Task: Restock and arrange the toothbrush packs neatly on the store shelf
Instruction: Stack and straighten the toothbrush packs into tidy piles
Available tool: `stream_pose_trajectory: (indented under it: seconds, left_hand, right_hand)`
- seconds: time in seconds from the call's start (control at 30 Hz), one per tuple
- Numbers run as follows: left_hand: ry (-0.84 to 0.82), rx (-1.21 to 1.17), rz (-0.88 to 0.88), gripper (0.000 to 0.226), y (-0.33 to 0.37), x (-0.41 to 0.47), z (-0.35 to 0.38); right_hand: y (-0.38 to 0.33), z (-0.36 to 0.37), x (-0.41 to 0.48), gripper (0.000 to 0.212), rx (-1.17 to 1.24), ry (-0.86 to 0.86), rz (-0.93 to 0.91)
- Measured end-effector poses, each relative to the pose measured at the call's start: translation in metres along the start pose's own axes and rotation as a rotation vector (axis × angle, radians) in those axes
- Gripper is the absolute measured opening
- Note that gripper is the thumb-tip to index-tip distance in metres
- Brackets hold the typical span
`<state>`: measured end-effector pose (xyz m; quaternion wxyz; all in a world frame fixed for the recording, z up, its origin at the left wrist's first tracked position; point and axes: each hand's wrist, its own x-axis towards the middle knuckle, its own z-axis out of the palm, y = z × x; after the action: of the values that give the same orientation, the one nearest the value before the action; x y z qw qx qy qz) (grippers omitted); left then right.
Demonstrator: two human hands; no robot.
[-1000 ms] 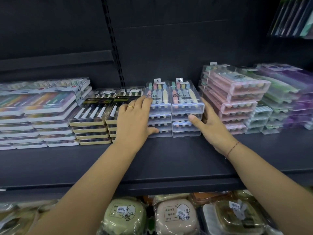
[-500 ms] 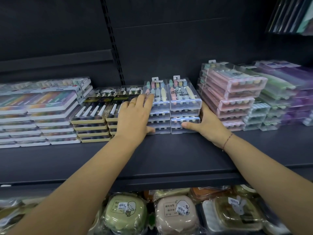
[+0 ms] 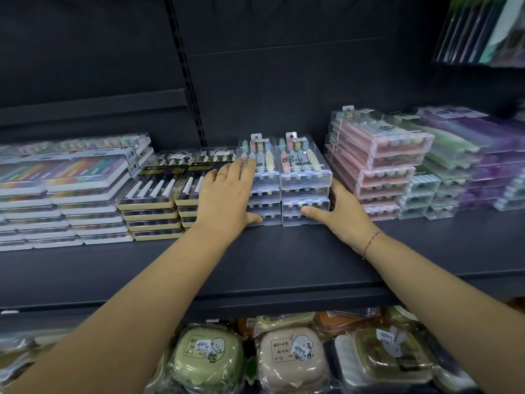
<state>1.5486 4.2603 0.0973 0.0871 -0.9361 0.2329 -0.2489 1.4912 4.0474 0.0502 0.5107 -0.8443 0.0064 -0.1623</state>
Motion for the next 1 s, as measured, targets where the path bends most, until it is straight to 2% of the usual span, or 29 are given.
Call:
stream_pose_trajectory:
  seconds: [0.37,0.57,0.73,0.83,1.0]
  left_hand:
    - [0.002,-0.058,0.012,0.104,-0.001,-0.005,-0.007]
    - [-0.038,-0.062,0.011,0.105,-0.004,0.004,-0.010]
    - [-0.127,-0.143,-0.020,0.106,-0.011,0.017,-0.013]
    - [-0.120,-0.135,-0.033,0.102,-0.010,0.018,-0.012]
    - [-0.114,-0.138,-0.037,0.103,-0.009,0.018,-0.012]
  right_hand:
    - [-0.012,0.008,-0.007,0.073,-0.090,0.120,0.019]
    - [-0.013,0.006,-0.009,0.090,-0.206,0.019,0.089]
    - [-0.010,0.002,-0.009,0.077,-0.255,0.062,0.107]
    - [-0.010,0.003,-0.010,0.069,-0.260,0.074,0.100]
    - [-0.012,0.003,-0.012,0.072,-0.243,0.045,0.098]
